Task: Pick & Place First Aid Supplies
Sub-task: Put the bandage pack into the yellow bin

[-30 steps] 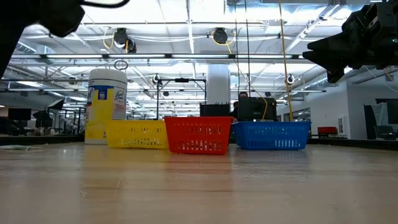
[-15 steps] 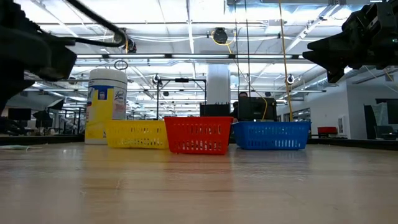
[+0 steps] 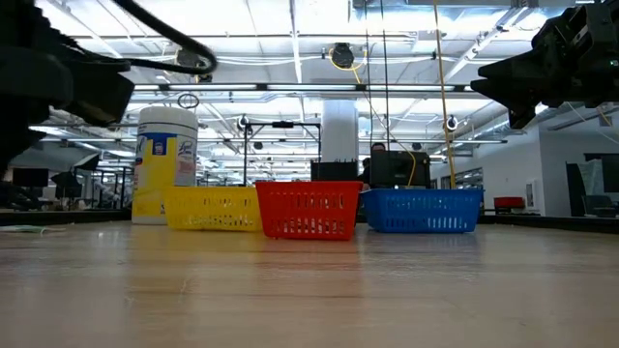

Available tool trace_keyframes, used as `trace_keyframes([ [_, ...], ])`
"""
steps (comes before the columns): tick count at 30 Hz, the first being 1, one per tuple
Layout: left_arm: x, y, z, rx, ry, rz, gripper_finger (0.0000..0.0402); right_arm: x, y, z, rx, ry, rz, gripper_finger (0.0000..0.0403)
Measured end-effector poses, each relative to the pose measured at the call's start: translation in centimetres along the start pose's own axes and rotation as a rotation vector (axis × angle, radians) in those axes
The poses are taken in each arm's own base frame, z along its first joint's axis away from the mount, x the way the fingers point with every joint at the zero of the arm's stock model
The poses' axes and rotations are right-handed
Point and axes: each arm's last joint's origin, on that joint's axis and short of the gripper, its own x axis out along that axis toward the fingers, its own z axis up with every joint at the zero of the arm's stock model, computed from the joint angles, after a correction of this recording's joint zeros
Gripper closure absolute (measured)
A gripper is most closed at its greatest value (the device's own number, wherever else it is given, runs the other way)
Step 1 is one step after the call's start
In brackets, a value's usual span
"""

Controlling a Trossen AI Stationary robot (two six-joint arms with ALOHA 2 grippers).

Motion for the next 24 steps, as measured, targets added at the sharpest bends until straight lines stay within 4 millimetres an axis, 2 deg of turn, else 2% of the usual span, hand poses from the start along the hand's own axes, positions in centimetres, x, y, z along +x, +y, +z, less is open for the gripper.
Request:
trace_keyframes([
  [4,-0.5,0.2,1.3,0.134,0.033,-0.023,0.0396,0.0,0.0,0.0,0.000,0.000,0.000,0.0273],
  [12,-1.7,0.2,4.0,0.669,0.082,-0.119,0.0398,0.0,0.0,0.0,0.000,0.000,0.000,0.0273],
  [19,-1.7,0.4,4.9,1.082,0.090,-0.173,0.0398,0.0,0.0,0.0,0.000,0.000,0.000,0.0273],
  [24,-2.1,0.9,6.0,1.205,0.109,-0.215,0.0399,0.0,0.0,0.0,0.000,0.000,0.000,0.0273],
])
